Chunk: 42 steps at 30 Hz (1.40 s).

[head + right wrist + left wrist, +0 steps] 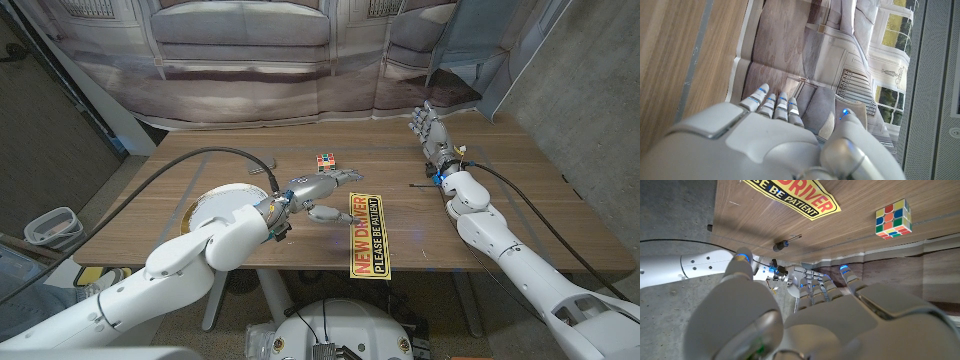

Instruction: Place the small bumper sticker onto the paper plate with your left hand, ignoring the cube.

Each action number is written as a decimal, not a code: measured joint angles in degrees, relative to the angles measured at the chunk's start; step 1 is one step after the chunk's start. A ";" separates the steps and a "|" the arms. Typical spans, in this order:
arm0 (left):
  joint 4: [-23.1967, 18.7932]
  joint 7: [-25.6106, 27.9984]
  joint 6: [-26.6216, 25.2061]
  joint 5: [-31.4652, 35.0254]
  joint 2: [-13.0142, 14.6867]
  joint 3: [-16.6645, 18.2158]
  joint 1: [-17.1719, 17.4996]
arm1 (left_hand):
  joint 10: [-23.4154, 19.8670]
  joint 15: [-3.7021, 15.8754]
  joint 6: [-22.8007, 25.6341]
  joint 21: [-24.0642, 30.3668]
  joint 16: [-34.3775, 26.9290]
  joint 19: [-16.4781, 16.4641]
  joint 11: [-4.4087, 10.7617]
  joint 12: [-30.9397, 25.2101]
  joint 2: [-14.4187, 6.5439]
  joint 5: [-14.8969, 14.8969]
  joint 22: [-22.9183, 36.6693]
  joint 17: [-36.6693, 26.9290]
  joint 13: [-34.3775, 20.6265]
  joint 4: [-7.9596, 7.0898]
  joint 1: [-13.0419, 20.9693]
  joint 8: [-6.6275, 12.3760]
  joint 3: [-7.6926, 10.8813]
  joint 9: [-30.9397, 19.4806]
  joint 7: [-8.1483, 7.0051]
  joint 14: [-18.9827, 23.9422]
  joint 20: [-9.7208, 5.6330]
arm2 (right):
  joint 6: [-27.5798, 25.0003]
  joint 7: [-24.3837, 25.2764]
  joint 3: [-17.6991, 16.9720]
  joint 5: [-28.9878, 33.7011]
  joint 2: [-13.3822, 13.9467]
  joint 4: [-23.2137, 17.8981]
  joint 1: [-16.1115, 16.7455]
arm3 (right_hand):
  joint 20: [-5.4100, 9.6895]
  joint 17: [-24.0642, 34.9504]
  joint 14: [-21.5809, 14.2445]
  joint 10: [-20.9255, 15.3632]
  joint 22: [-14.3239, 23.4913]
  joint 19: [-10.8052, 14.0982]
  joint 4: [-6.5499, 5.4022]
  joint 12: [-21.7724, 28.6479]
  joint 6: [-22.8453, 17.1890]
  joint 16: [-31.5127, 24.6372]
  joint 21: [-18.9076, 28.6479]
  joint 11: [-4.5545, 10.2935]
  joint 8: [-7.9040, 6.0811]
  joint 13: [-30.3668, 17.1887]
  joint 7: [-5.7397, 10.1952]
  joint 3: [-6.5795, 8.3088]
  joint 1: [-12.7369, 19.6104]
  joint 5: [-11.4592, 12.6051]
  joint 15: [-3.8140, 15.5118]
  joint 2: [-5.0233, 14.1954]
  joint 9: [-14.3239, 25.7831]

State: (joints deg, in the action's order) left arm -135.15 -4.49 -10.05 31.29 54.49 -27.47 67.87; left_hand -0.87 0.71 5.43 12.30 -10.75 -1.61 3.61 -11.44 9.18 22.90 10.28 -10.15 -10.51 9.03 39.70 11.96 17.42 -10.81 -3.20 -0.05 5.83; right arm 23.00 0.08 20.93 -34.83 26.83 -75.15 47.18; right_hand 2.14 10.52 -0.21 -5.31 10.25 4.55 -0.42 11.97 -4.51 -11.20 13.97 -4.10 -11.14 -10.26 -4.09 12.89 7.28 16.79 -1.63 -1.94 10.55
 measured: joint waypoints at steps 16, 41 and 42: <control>0.98 -3.18 -0.17 0.47 -0.58 -2.18 -2.80 | -0.31 0.00 0.31 0.00 0.00 0.00 0.30 0.00 0.22 0.00 -0.01 0.00 0.00 -0.08 0.82 0.00 -0.52 0.01 -0.30 0.00 -0.01 | -0.11 0.28 0.20 0.37 -0.08 -0.27 -0.24 | 0.22 0.00 0.01 0.00 0.00 0.22 0.00 0.00 0.00 0.00 -0.22 0.00 0.00 0.00 0.00 0.00 0.00 0.00 -0.01 0.00 -0.01; 3.99 -8.24 0.78 1.00 -3.16 -6.30 -7.33 | -0.62 0.31 0.74 0.00 0.00 -0.21 0.60 0.00 0.00 0.00 -0.02 0.00 0.00 -0.33 1.51 0.00 -1.23 0.01 -0.28 0.31 -0.22 | -0.08 0.46 0.14 0.50 -0.06 -0.30 -0.27 | -0.10 0.00 0.01 0.00 0.00 0.53 0.24 0.00 0.00 0.00 -0.44 0.00 0.00 0.00 0.00 -0.24 0.00 0.00 -0.01 0.00 -0.01; 4.07 -8.28 0.78 1.02 -3.25 -6.45 -7.45 | -0.62 0.31 0.74 0.00 0.00 -0.21 0.60 0.00 0.00 0.00 -0.02 0.00 0.00 -0.33 1.51 0.00 -1.23 0.01 -0.28 0.31 -0.22 | 0.00 0.41 0.14 0.50 -0.12 -0.06 -0.43 | -0.10 0.00 0.01 0.00 0.00 0.53 0.24 0.00 0.00 0.00 -0.44 0.00 0.00 0.00 0.00 -0.24 0.00 0.00 -0.01 0.00 -0.01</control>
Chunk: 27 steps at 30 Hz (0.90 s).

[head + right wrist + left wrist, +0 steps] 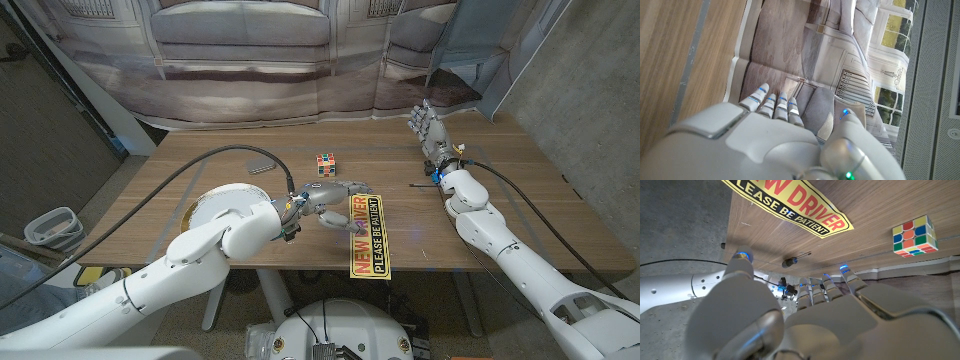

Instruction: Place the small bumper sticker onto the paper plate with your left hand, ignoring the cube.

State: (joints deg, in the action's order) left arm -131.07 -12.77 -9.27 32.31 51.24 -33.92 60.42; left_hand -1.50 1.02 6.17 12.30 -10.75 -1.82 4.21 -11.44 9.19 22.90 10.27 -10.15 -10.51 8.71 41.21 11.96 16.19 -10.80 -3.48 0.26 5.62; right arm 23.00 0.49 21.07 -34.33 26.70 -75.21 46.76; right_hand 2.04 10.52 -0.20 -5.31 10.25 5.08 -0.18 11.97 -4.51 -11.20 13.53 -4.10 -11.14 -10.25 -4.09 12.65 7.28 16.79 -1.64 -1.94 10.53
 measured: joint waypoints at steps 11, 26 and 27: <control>0.62 -1.60 -0.80 1.09 -0.70 -1.23 -0.98 | -0.22 0.31 0.51 0.00 0.00 0.00 0.22 0.00 -0.30 0.00 0.00 0.00 0.00 -0.24 0.30 0.00 -0.23 0.00 0.10 0.31 0.00 | 0.26 -0.39 0.09 -0.04 -0.45 0.92 -0.70 | 0.00 0.00 -0.01 0.00 0.00 -0.01 0.00 0.00 0.00 0.00 0.00 0.00 0.00 0.00 0.00 0.00 0.00 0.00 -0.01 0.00 0.00; 1.62 -3.85 -2.04 2.80 -1.69 -2.73 -2.49 | -0.53 0.51 1.12 -0.23 0.00 0.00 0.30 -0.11 -0.49 0.00 -0.01 0.00 0.00 0.00 1.08 0.00 -0.46 0.00 0.10 0.52 0.00 | 0.31 -0.40 0.46 0.19 -0.92 1.63 -1.29 | 0.00 0.00 -0.32 0.00 0.00 -0.01 0.01 0.00 0.00 0.00 -0.44 0.00 0.00 0.00 0.00 -0.01 0.00 0.00 -0.32 0.00 -0.01; 1.63 -3.85 -2.04 2.80 -1.70 -2.74 -2.50 | -0.53 0.51 1.12 -0.23 0.00 0.00 0.30 -0.11 -0.68 0.00 -0.01 0.00 0.00 0.00 1.28 0.00 -0.46 0.01 0.10 0.52 0.00 | 0.30 -0.36 0.46 0.21 -0.92 1.63 -1.29 | 0.00 0.00 -0.32 0.00 0.00 -0.01 0.16 0.00 0.00 0.00 -0.44 0.00 0.00 0.00 0.00 -0.16 0.00 0.00 -0.31 0.00 -0.01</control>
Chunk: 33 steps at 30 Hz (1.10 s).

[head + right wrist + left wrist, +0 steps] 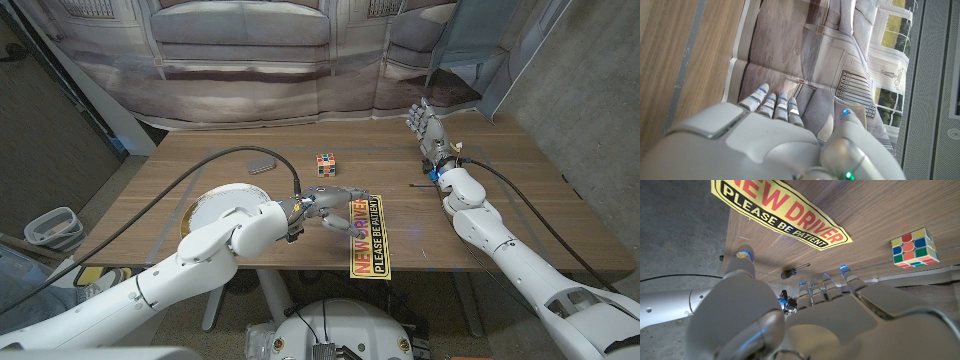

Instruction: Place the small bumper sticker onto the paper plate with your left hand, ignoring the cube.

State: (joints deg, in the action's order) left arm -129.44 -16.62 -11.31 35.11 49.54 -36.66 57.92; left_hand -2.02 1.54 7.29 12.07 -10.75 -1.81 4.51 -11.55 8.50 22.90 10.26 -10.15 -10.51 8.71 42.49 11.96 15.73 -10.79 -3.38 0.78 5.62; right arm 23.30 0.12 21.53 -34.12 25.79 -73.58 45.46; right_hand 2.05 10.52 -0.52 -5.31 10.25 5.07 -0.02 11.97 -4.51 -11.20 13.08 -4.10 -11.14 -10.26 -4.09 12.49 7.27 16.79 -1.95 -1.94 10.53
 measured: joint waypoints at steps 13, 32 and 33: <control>0.91 -2.85 -1.54 3.05 -1.53 -2.26 -1.89 | -0.30 0.19 0.24 0.00 0.00 0.23 0.30 0.01 -0.53 0.00 0.00 -0.14 0.00 0.00 0.98 0.00 0.00 0.00 -0.24 0.20 -0.22 | -0.08 0.17 -0.09 0.00 0.09 -0.01 0.07 | 0.00 0.00 0.00 0.00 0.00 0.00 0.01 0.00 0.00 0.00 0.00 0.00 0.00 0.00 0.00 -0.01 0.00 0.00 0.00 0.00 0.00; 2.41 -3.98 -0.90 4.60 -2.92 -3.56 -3.02 | -0.58 0.19 0.62 -0.22 0.00 0.22 0.58 0.01 -1.05 0.00 0.00 -0.13 0.00 0.00 1.96 0.00 0.01 0.00 0.00 0.19 -0.84 | -0.15 0.46 -0.42 -0.11 0.47 -0.86 0.72 | 0.00 0.00 0.00 -0.32 0.30 0.00 0.16 0.00 0.00 0.00 0.00 0.32 0.00 0.00 0.00 -0.16 0.00 0.00 0.01 0.00 -0.01; 2.41 -3.98 -0.89 4.62 -2.92 -3.56 -3.02 | -0.61 0.19 0.80 -0.22 0.00 0.22 0.61 0.01 -1.05 0.00 0.00 -0.13 0.00 0.00 1.96 0.00 0.01 0.00 -0.17 0.19 -0.84 | -0.15 0.46 -0.42 -0.11 0.47 -0.86 0.73 | 0.00 0.00 0.01 -0.32 0.30 0.00 0.16 0.00 0.00 0.00 0.00 0.32 0.00 0.00 0.00 -0.16 0.00 0.00 0.01 0.00 0.00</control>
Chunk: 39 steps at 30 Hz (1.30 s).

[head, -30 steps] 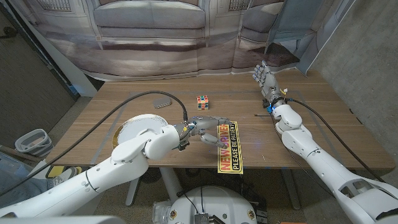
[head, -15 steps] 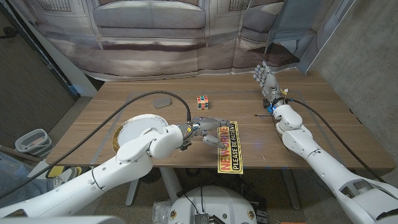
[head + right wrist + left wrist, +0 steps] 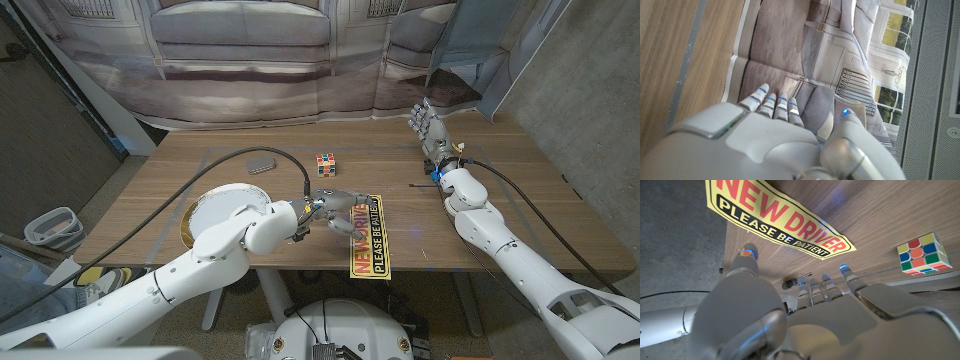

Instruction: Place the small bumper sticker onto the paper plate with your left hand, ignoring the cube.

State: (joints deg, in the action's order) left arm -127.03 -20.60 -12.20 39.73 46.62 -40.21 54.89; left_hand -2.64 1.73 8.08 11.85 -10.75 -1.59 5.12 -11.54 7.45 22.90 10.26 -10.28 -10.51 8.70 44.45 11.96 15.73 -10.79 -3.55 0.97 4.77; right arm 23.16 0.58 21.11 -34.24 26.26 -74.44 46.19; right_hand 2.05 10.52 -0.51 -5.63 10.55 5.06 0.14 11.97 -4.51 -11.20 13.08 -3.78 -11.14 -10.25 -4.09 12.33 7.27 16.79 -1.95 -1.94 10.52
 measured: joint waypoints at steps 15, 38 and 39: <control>1.55 -1.42 -0.35 3.18 -2.35 -2.23 -1.29 | 0.00 0.31 0.24 0.00 0.00 0.00 0.00 0.00 -0.31 0.00 0.29 0.01 0.00 -0.24 0.31 0.00 -0.23 0.00 -0.24 0.31 0.01 | 0.27 -0.13 -0.44 -0.44 0.42 -0.32 0.63 | 0.00 0.00 0.00 0.00 -0.01 0.00 0.00 0.00 0.01 0.00 -0.38 0.00 0.00 0.00 0.41 0.00 0.00 0.00 0.00 0.00 0.00; 3.32 -2.97 -2.48 9.28 -5.30 -4.88 -1.94 | -0.72 0.01 0.54 0.00 0.00 0.00 0.71 0.01 -0.45 0.00 0.28 0.01 -0.30 -0.24 1.05 0.00 -0.23 0.00 -0.54 0.61 0.01 | 0.41 -0.63 -0.83 -0.95 0.84 -0.28 1.05 | 0.00 0.00 0.00 0.00 -0.02 0.00 0.16 0.00 0.01 0.45 -0.38 0.00 0.00 0.00 0.41 -0.16 0.30 0.00 0.00 0.30 0.00; 3.39 -3.03 -2.55 9.58 -5.40 -4.97 -1.95 | -0.72 0.01 0.54 0.00 0.00 0.00 0.72 0.01 -0.46 0.00 0.28 0.01 -0.31 -0.24 1.05 0.00 -0.23 0.00 -0.54 0.61 0.01 | 0.41 -0.63 -0.83 -0.95 0.85 -0.28 1.05 | 0.00 0.00 0.00 0.00 -0.02 0.00 0.24 0.00 0.01 0.45 -0.38 0.00 0.00 0.00 0.41 -0.24 0.30 0.00 0.00 0.30 0.00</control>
State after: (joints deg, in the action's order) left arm -123.64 -23.63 -14.75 49.32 41.23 -45.19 52.94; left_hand -3.35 1.75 8.63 11.85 -10.75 -1.59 5.83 -11.53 7.00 22.90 10.54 -10.26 -10.82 8.47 45.50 11.96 15.50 -10.78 -4.09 1.58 4.79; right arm 23.56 -0.05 20.28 -35.19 27.11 -74.71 47.25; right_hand 2.05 10.52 -0.51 -5.63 10.54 5.06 0.38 11.97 -4.50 -10.76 12.71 -3.78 -11.14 -10.25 -3.68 12.09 7.58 16.79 -1.94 -1.64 10.52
